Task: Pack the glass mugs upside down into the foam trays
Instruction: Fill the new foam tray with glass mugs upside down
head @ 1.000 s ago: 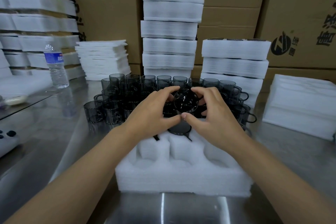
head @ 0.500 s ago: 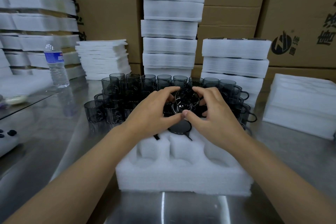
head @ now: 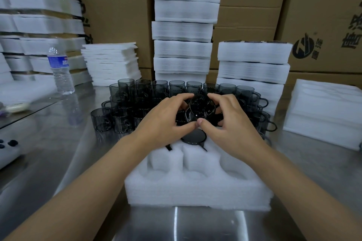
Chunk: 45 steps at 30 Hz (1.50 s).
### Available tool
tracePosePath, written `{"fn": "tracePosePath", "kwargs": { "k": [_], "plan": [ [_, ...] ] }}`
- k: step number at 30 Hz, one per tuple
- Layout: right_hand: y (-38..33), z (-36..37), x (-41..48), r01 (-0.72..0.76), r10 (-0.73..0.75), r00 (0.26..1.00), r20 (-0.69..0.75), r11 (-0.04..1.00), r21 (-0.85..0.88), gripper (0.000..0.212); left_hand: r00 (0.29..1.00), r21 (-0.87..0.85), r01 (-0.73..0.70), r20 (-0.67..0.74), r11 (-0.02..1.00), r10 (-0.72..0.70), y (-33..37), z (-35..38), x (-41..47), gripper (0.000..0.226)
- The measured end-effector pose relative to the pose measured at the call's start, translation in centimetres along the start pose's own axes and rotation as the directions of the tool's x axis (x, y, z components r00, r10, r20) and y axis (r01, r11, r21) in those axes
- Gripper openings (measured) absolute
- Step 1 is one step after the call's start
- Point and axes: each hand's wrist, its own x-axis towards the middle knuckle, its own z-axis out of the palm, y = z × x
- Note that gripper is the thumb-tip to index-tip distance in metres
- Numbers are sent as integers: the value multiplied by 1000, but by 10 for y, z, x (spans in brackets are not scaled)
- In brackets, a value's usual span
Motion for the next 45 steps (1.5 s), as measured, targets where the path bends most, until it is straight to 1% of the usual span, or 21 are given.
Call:
{"fn": "tracePosePath", "kwargs": {
  "k": [4, 10, 13, 16, 19, 22, 28, 31, 34, 39, 45],
  "plan": [
    [1, 0, 0, 10, -10, 1000, -2, 1000, 3, 73, 1000, 4, -11, -19, 1000, 11, 1, 0, -1, 70],
    [1, 0, 0, -12, 15, 999, -37, 995, 95, 61, 997, -36, -62, -48, 997, 60, 4, -1, -1, 59],
    [0, -2, 2, -50, 58, 998, -39, 984, 171, 57, 996, -33, -72, -54, 997, 70, 4, -1, 0, 59],
    [1, -5, 4, -110, 116, 993, -14, 970, 216, 60, 997, -37, -68, -41, 997, 67, 4, -1, 0, 62],
    [1, -11, 7, -155, 148, 988, 46, 962, 226, 60, 998, -47, -59, -16, 997, 58, 4, -1, 0, 62],
    [4, -24, 10, -204, 179, 977, 114, 939, 278, 50, 999, -54, -30, 40, 998, 32, 3, -2, 0, 61],
    [22, -61, 18, -321, 247, 928, 278, 909, 266, 61, 995, -76, 2, 102, 997, 6, 4, -2, 0, 50],
    [29, -74, 18, -360, 261, 895, 361, 902, 239, 58, 995, -86, 13, 104, 996, -4, 4, -1, 0, 46],
    [33, -78, 16, -367, 260, 862, 434, 912, 183, 54, 994, -81, 28, 110, 996, -19, 4, -1, 0, 36],
    [27, -70, 15, -340, 220, 830, 513, 928, 153, 55, 995, -41, 32, 99, 999, -27, 5, -1, 0, 16],
    [28, -69, 14, -343, 240, 822, 516, 932, 113, 49, 995, -17, 6, 101, 1000, -4, 4, -2, 0, 11]
  ]
}}
